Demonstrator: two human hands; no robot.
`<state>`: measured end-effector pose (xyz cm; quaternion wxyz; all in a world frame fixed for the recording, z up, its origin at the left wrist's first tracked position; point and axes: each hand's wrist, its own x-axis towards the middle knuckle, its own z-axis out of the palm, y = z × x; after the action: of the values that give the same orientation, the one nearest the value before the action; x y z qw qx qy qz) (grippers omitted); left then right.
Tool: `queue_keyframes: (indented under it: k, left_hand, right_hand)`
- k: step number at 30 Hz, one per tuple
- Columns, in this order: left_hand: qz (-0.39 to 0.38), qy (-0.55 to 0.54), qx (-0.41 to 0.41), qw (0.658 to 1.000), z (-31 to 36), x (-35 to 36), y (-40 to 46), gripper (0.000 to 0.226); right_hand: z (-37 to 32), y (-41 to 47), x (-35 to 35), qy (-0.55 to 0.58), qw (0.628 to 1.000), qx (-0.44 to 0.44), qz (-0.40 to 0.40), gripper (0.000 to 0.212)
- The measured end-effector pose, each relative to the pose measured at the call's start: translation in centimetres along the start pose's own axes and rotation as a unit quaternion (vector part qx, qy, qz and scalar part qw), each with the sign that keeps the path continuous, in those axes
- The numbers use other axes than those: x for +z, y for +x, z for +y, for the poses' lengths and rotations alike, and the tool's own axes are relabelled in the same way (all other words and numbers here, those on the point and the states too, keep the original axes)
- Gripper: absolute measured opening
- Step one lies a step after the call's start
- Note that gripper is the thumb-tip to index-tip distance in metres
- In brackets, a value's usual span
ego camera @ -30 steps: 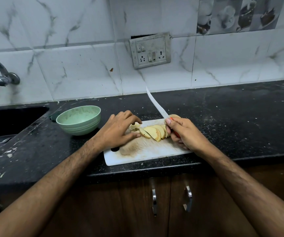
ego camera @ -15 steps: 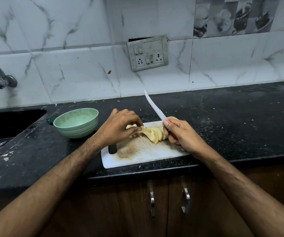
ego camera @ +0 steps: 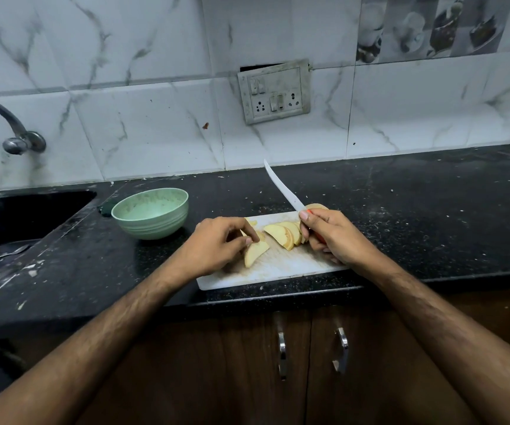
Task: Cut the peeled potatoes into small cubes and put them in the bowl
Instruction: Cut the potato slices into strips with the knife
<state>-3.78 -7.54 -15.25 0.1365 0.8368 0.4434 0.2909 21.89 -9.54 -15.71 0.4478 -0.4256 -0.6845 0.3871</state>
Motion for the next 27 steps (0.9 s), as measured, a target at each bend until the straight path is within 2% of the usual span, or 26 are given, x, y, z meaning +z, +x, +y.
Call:
queue_keyframes:
  k: [6,12,15,17,20,23,27]
  left_hand:
    - [-0.079,0.073,0.059,0.992,-0.9,-0.7,-1.0,0.025]
    - [0.013,0.082,0.077,0.994,-1.0,0.6,-1.4,0.016]
    - [0.072,0.065,0.082,0.992,-0.7,1.6,-1.7,0.02]
    - [0.089,0.06,0.079,0.991,-0.6,1.9,-1.7,0.023]
    - [0.093,0.048,0.087,0.991,-0.7,1.9,-1.5,0.03]
    - [0.087,0.026,0.094,0.991,-0.7,1.8,-1.3,0.028]
    - [0.092,0.023,0.099,0.991,-0.8,2.0,-1.0,0.034]
  right_hand:
    - [-0.5,0.0,0.2,-0.026,1.0,0.008,-0.004,0.04]
    - [-1.0,0.1,0.3,-0.04,0.998,0.04,-0.03,0.04]
    - [-2.1,-0.4,0.5,-0.106,0.991,0.072,-0.045,0.041]
    - [-3.4,-1.1,0.7,-0.247,0.963,0.087,-0.059,0.042]
    - [-5.7,-3.2,1.4,-0.476,0.869,0.097,-0.094,0.04]
    - [-7.3,-5.0,2.7,-0.552,0.82,0.111,-0.101,0.036]
    - [-7.9,-5.6,3.9,-0.594,0.791,0.111,-0.093,0.038]
